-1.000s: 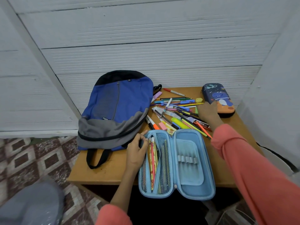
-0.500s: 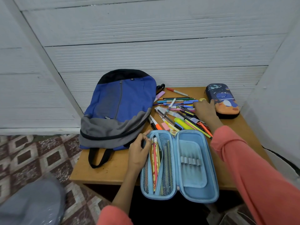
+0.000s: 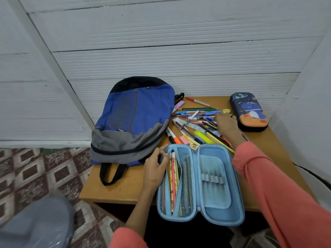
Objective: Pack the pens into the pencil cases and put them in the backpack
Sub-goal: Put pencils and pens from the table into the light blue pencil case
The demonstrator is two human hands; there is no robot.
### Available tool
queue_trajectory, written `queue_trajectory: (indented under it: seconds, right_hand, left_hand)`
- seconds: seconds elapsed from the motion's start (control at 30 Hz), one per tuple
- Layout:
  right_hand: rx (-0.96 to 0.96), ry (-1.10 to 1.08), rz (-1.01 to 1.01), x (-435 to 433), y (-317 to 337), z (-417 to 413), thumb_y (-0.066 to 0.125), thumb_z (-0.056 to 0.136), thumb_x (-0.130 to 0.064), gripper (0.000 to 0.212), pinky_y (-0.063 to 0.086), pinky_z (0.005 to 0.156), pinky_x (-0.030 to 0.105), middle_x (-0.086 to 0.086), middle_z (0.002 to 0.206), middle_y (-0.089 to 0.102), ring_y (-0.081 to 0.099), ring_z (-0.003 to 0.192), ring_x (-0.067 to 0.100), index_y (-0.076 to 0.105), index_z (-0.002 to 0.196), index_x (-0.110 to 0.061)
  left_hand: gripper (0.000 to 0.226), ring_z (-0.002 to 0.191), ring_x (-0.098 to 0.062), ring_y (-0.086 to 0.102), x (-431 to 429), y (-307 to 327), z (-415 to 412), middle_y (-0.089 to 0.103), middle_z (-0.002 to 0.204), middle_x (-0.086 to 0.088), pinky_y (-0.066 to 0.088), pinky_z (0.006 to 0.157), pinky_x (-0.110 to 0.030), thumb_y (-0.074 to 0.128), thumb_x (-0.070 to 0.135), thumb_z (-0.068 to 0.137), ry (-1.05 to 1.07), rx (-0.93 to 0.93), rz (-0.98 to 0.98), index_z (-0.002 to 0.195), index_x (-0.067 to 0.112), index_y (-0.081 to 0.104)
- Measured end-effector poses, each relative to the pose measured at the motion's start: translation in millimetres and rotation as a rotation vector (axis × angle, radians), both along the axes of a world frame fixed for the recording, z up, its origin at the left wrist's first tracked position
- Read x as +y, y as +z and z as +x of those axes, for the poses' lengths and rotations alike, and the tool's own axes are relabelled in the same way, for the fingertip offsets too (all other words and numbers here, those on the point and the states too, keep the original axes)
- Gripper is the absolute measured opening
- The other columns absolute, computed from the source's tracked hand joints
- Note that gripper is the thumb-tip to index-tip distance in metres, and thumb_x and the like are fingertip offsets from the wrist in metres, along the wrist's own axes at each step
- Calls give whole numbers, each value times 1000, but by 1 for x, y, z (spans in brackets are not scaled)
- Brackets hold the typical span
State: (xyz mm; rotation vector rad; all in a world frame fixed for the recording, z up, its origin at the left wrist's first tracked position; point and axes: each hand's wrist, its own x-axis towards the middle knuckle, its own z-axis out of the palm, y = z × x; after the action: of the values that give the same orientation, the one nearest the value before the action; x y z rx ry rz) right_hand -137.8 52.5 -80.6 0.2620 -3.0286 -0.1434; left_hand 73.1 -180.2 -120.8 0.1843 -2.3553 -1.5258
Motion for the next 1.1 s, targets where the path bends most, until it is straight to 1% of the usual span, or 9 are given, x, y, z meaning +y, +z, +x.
queue_trajectory:
  seconds: [0.13,0.27,0.33,0.43,0.63,0.73,0.87,0.97,1.1]
  right_hand:
    - [39,-4,-97,4,-1,-1,52,90,2,34,36,97,42,12,121,59,49,119,31,52,121,-12]
    - [85,-2,-183,9,2,3,55,89,0,25,38,89,40,13,109,64,54,110,34,63,108,-15]
    - [108,-7,-214,10,7,6,60,88,-6,15,43,84,40,15,102,65,57,103,37,66,101,-11]
    - [109,-14,-290,10,19,8,65,83,-4,5,51,73,40,21,93,64,59,87,39,66,87,-1]
    - [146,-44,-252,16,32,14,57,85,6,17,46,76,41,25,101,59,56,96,41,64,100,7]
    - [184,-47,-302,19,33,16,56,82,8,22,45,74,41,25,103,58,54,97,41,64,102,7]
    - [168,-78,-632,14,35,24,62,80,2,22,40,66,30,23,96,66,60,87,35,69,100,4]
    - [79,-59,-911,-4,41,41,71,79,-9,15,40,64,26,12,82,64,57,73,22,70,92,-2]
    - [-54,19,-1129,-38,44,67,77,74,-13,9,46,64,27,4,76,69,59,68,13,71,80,-8]
  left_hand:
    - [20,76,4,61,0,0,0,61,128,16,44,66,-18,57,16,96,9,2,-2,79,9,48]
    - [20,95,-4,65,0,1,0,62,127,16,45,74,-21,57,18,95,18,2,-8,78,14,49]
    - [20,98,-6,65,0,2,1,62,127,16,44,75,-21,57,18,95,20,2,-13,77,17,48]
    - [20,95,2,64,0,3,1,62,127,16,46,73,-22,57,17,95,20,3,-21,78,13,49]
    - [20,106,11,58,0,2,0,62,129,12,48,85,-24,57,17,95,13,-5,-17,77,15,49]
    - [21,93,14,59,0,2,0,62,129,13,47,77,-19,57,16,95,15,-1,-22,76,15,47]
    - [23,80,11,58,-1,0,0,61,128,17,49,74,-25,57,17,95,13,-3,-18,75,16,45]
    - [21,88,15,58,-1,1,0,61,129,13,48,78,-23,57,16,95,11,-6,-20,77,11,47]
    - [21,90,16,58,0,2,0,61,128,13,47,77,-19,56,15,96,18,-9,-25,79,8,47]
